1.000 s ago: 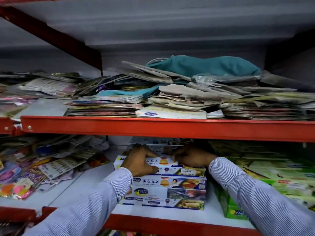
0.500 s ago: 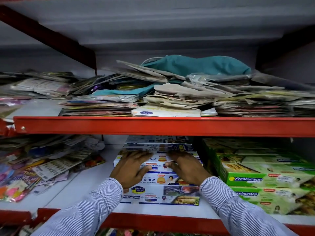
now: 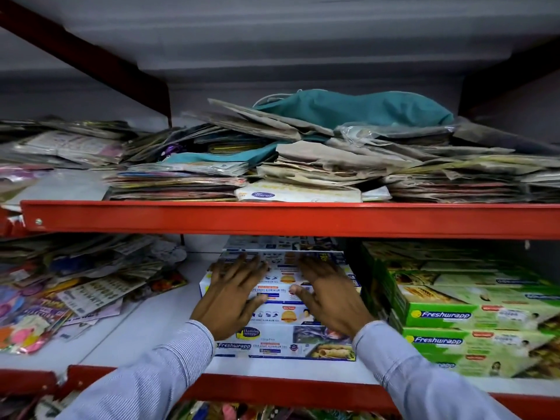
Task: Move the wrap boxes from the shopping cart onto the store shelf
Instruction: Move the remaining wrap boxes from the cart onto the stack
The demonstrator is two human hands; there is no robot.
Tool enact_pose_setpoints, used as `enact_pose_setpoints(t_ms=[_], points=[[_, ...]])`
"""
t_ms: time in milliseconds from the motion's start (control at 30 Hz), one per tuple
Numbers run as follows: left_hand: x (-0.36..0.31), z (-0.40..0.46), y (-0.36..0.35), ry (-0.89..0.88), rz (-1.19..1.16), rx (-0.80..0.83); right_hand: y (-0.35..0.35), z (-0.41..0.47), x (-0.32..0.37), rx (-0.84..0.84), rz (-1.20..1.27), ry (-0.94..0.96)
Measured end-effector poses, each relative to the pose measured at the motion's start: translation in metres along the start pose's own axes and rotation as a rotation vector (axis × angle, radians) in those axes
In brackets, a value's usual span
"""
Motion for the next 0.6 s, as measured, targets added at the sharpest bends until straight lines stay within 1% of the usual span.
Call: enact_pose_setpoints(t_ms=[67, 133, 267, 400, 500, 600], points=[[-0.006, -0.006, -0.008, -0.029, 0.085, -0.047, -0.001, -0.008, 0.005, -0.169, -0.064, -0.024], [-0.015, -0.007, -0.016, -0.041, 0.158, -0.082, -0.007, -0.015, 0.008, -0.258, -0.1, -0.05], [-0.017, -0.006, -0.032, 0.015, 0.2, -0.15, -0.032, -0.018, 0.005, -0.28, -0.17, -0.09], [-0.015, -0.005, -0.044, -0.03, 0.24, -0.251, -0.045, -0.015, 0.0, -0.304, -0.212, -0.111], [-0.013, -0.004, -0.046, -0.047, 0.249, -0.317, -0.045, -0.015, 0.0, -0.368, -0.25, -0.106], [-0.014, -0.004, -0.047, -0.064, 0.247, -0.348, -0.047, -0.018, 0.004, -0.418, -0.282, -0.078]])
Point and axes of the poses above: each hand's wrist, its own z-axis towards the middle knuckle, its own y-axis out of the back of the hand, x = y × z, the point moved 7 cm from there along z, towards the middle knuckle, and after that the axes turned 3 degrees about -z, right-handed, at the moved point
